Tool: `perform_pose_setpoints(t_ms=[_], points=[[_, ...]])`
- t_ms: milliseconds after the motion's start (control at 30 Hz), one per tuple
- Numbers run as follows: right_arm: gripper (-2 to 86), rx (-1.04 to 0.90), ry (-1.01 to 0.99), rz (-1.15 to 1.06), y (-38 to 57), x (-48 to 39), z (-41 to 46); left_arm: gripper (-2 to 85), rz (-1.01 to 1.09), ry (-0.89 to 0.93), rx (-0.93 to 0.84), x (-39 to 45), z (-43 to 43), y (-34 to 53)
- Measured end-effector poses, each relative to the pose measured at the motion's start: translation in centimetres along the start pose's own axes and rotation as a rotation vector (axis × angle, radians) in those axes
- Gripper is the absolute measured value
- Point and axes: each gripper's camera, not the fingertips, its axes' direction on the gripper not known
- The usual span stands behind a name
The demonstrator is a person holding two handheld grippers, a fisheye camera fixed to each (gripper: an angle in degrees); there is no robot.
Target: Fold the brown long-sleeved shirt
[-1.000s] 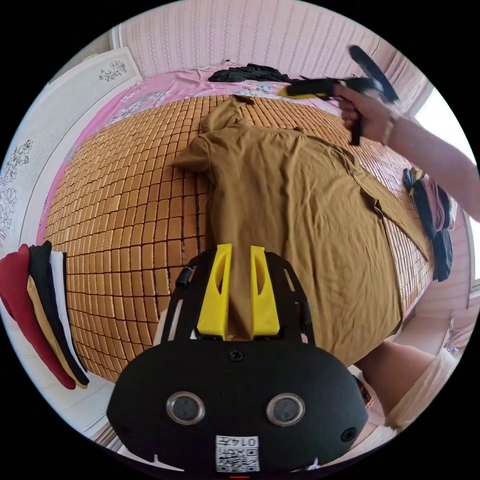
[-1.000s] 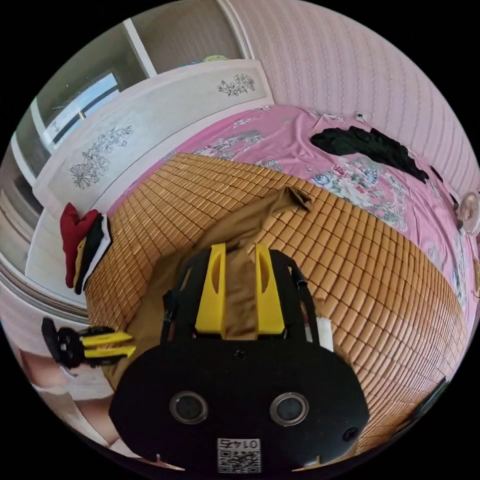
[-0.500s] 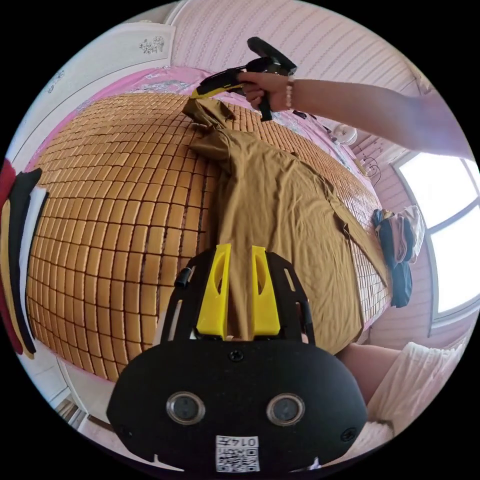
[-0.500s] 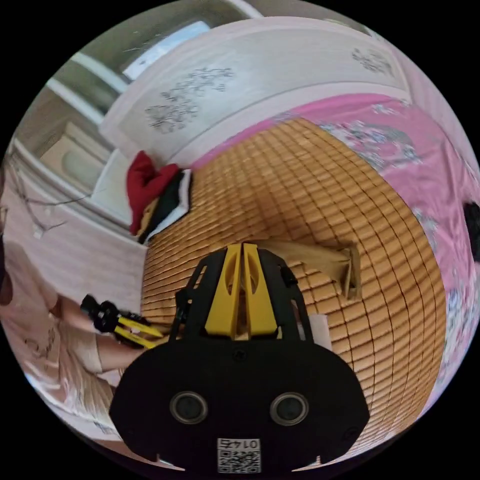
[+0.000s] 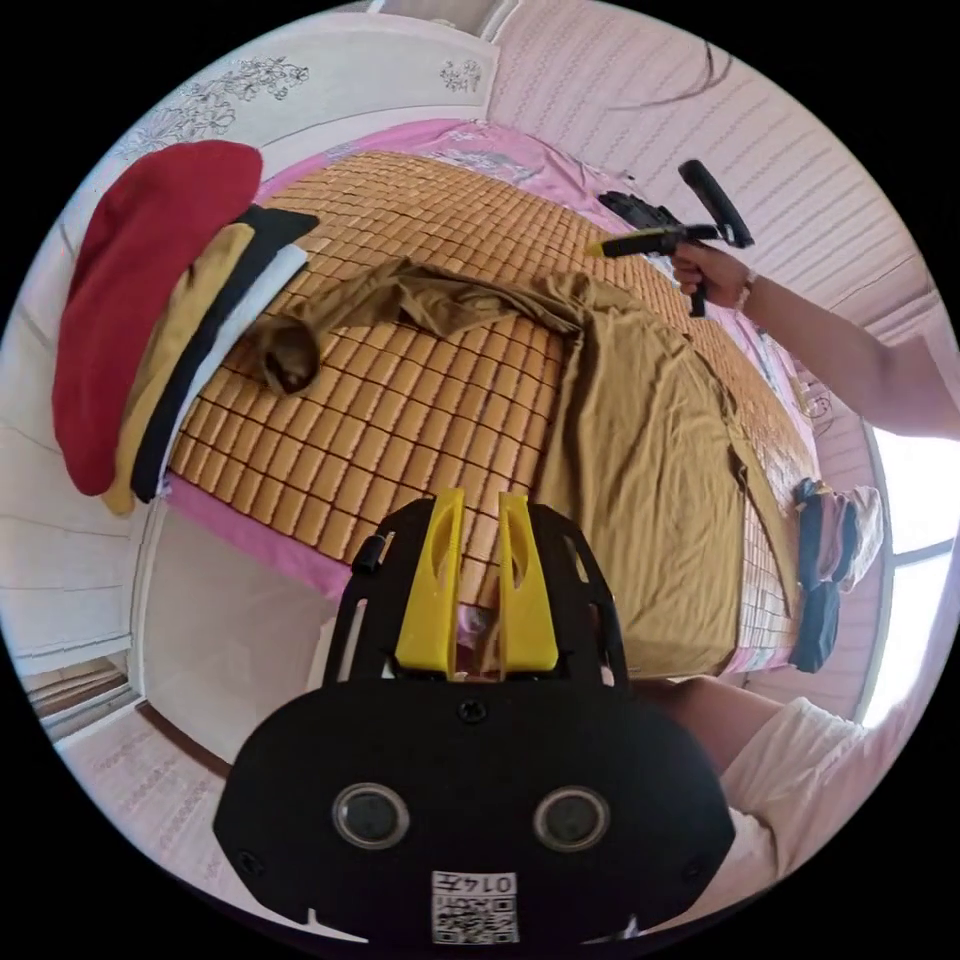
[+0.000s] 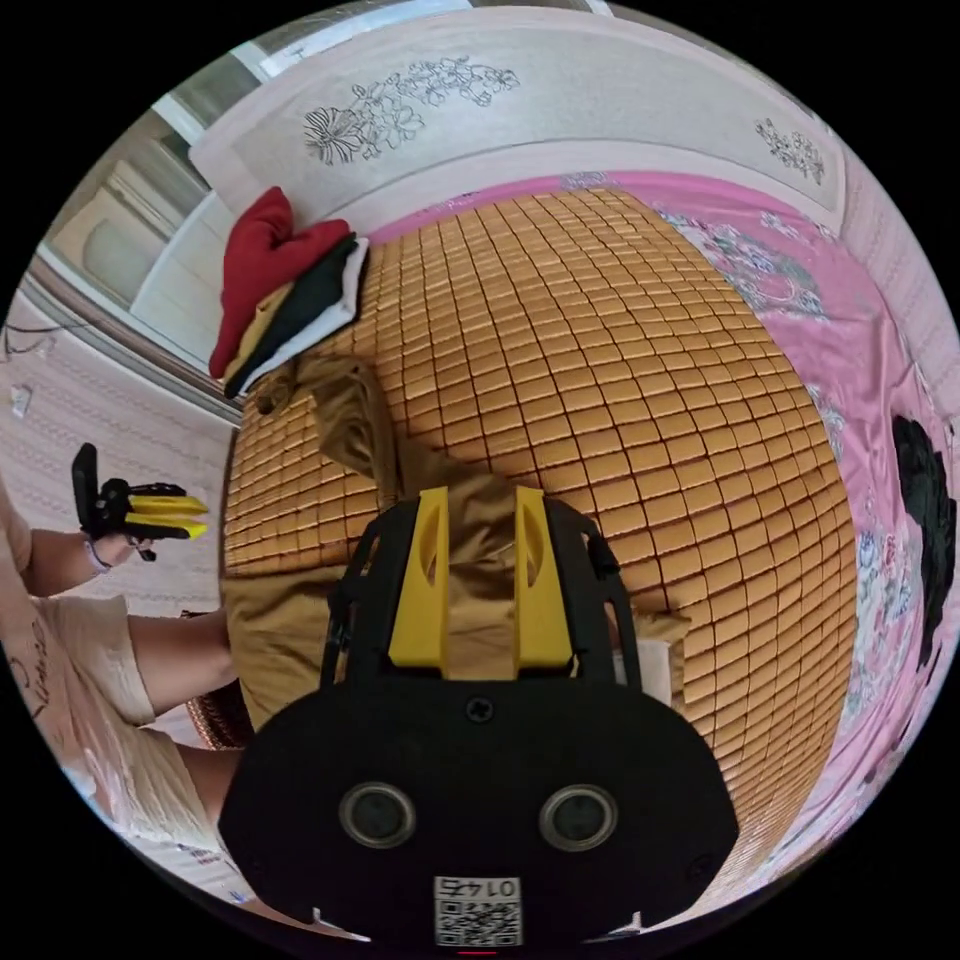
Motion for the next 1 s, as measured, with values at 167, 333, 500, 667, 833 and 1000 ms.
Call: perform_pose_setpoints(t_ms=[167,333,500,667,833,1000], points=[[8.8,-0.115,0.196,0.063,-1.6,-1.6,6.6,7.5,-0.061,-0.177,0.12,-5.7,-1.2,-2.3],[3.6,-0.112,0.25,0.0,-2.7,-3.1,8.7,9.1,-0.116,-0.229,0.183,-10.1,-1.1,-6.3],[1.0,-0.103,0.173,0.075,-3.0,-1.5,9.5,0.2,-0.154,-0.281,-0.021,-12.7,4.2,-7.8],[0.3,-0.027,0.145,0.163,-2.3,-0.3,8.9,-0.9,-0.058,-0.306,0.094,-12.9,-0.4,-4.1],[0.2,0.008,0.125,0.181,-1.6,-0.5,9.1,-1.0,0.079,-0.291,0.345,-13.3,-8.8,3.8],[0.2,-0.011,0.125,0.174,-1.4,-1.0,10.5,-1.0,-0.115,-0.284,0.26,-17.6,-9.6,10.3]])
